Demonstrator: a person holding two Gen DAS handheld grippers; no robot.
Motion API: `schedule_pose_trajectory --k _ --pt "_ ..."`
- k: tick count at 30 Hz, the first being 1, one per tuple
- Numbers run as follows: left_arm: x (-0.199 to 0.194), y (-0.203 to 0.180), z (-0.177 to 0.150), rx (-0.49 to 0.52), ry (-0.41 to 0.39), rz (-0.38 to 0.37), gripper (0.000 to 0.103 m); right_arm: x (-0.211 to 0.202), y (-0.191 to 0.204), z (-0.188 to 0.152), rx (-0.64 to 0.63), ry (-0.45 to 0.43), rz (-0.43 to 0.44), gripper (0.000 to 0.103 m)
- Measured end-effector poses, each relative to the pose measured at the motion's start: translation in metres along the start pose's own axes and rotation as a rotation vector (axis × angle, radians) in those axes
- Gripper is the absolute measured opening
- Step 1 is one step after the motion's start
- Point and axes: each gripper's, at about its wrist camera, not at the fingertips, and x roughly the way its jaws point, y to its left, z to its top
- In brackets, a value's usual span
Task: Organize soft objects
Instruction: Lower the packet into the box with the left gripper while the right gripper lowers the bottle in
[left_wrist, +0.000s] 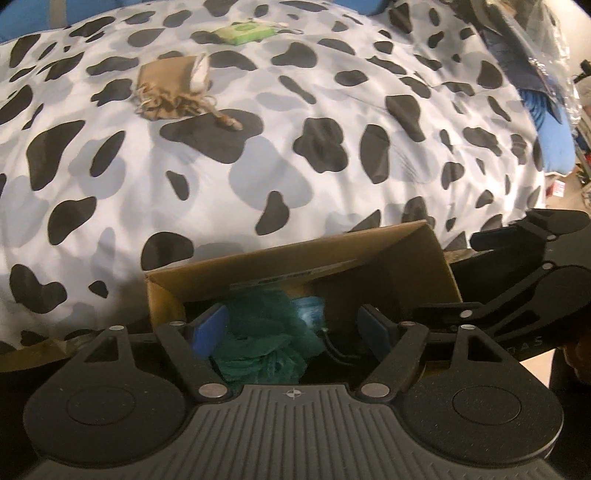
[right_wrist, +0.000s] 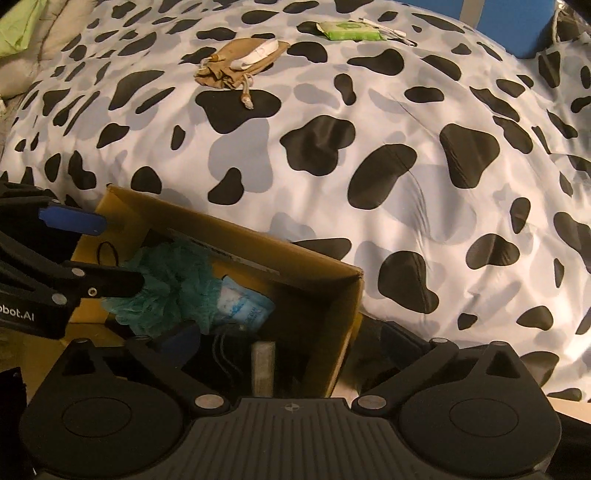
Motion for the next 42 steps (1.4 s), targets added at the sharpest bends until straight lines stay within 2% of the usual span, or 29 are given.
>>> schedule_pose_trajectory --k 20,37,42 --pt "0.0077 0.0071 -0.0005 -0.032 0.053 0.062 0.077 0.0062 0.0017 0.0005 -0.014 0.029 -0.014 0.103" --pt "0.0042 0.0081 0.0017 -0.035 0.027 0.064 0.077 0.0006 -0.0001 0.0046 0.000 -0.019 -0.037 0.103" --pt "-0.0008 0.0066 0.0030 -0.027 -0.005 0.055 0.077 -0.0028 -0.0013 0.0068 0.011 -0.047 -0.047 0.103"
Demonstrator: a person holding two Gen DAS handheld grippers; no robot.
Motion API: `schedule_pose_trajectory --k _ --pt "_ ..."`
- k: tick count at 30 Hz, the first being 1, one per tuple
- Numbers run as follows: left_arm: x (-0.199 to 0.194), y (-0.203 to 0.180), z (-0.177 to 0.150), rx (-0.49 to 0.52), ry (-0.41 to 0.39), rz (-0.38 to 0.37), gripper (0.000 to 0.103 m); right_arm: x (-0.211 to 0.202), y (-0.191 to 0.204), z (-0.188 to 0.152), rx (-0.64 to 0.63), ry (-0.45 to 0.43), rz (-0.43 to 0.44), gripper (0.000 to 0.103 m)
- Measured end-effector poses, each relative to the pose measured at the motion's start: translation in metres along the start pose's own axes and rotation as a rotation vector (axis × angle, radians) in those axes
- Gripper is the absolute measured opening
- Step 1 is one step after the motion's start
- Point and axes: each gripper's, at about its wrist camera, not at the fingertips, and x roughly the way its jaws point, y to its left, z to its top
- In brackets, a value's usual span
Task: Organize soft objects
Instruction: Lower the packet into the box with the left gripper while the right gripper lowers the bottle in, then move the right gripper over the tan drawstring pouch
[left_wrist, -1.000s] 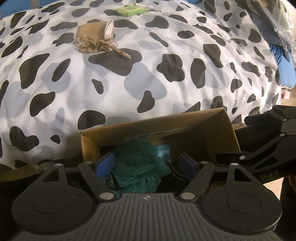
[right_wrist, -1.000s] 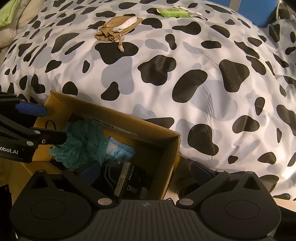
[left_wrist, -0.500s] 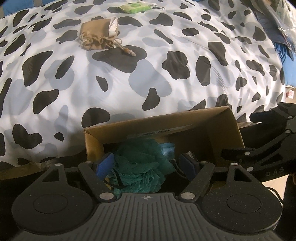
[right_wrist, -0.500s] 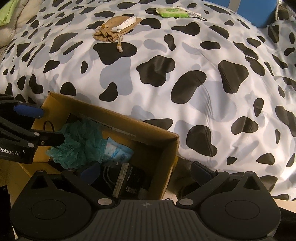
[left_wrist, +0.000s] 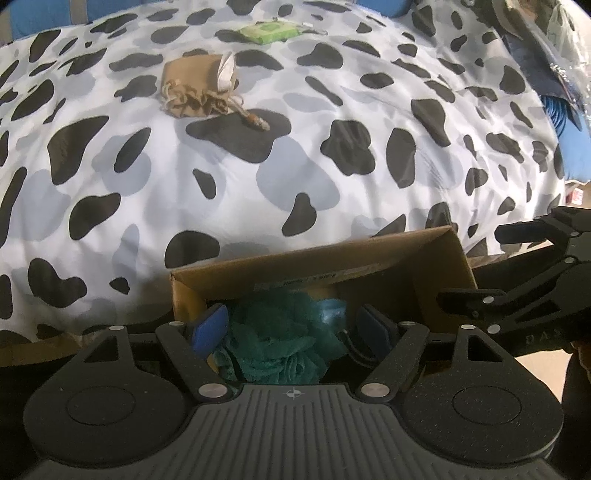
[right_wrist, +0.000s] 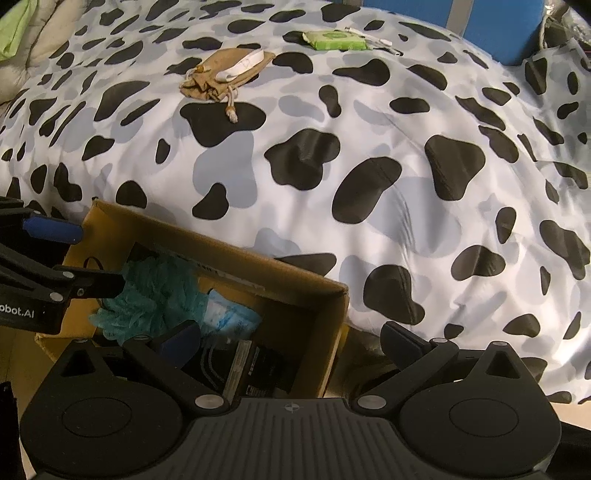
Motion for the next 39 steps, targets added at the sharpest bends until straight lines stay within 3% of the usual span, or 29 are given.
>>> schedule_pose_trajectory --k 9,26,39 --pt "-0.012 0.001 0.006 -0.015 -0.083 -0.011 0.077 -0.009 -0.007 0.008 0.042 -0.080 -0.027 0.103" --pt "-0.021 0.018 0.032 0.008 -0.219 0.039 0.077 -0.015 -0.026 0.043 0.071 -0.242 -0.046 0.103" --pt "-0.004 0.035 0.063 0.076 -0.271 0.096 0.077 0.003 -0.040 0.076 0.071 -0.278 -0.061 0.103"
